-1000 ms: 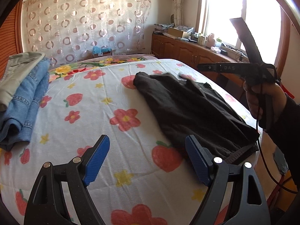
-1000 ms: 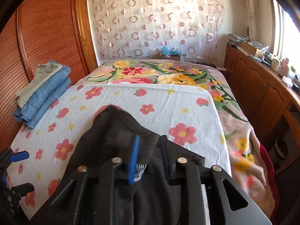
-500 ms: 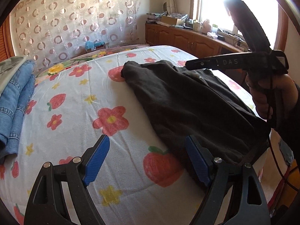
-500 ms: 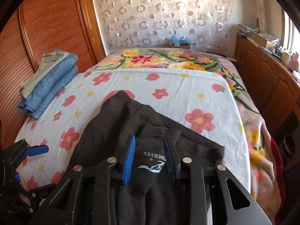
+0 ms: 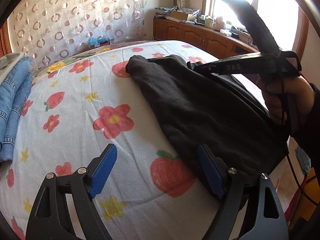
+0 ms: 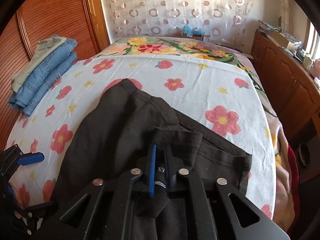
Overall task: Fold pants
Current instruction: 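Fold the held shorts edge over with the right gripper and press down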
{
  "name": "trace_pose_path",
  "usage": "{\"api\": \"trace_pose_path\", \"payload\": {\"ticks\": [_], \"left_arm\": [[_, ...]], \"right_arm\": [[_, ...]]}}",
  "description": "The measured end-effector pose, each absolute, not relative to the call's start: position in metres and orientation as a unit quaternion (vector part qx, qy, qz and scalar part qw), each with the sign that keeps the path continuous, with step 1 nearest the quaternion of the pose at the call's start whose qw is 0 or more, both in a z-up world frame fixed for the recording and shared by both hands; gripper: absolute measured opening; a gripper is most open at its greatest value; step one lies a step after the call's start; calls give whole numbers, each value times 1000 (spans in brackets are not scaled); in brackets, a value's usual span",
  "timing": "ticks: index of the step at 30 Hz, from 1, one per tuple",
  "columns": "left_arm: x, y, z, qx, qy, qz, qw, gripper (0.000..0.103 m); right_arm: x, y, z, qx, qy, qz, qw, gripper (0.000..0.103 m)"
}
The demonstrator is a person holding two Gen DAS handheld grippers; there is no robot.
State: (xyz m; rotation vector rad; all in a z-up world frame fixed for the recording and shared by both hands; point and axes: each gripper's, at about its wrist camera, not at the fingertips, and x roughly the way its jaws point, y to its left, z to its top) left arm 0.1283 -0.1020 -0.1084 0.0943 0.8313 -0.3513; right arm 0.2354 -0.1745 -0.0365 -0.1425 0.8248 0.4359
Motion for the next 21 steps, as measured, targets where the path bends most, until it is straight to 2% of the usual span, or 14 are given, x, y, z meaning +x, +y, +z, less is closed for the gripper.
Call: {"api": "trace_pose_path", "payload": {"ticks": [12, 21], "left_arm": [[130, -103, -110, 52, 406, -166, 897, 83], [127, -99, -107, 44, 390, -159, 906, 83]], "right_arm": [[212, -229, -7, -19, 331, 176, 927, 1], [203, -235, -14, 4, 339, 164, 926, 1]]}}
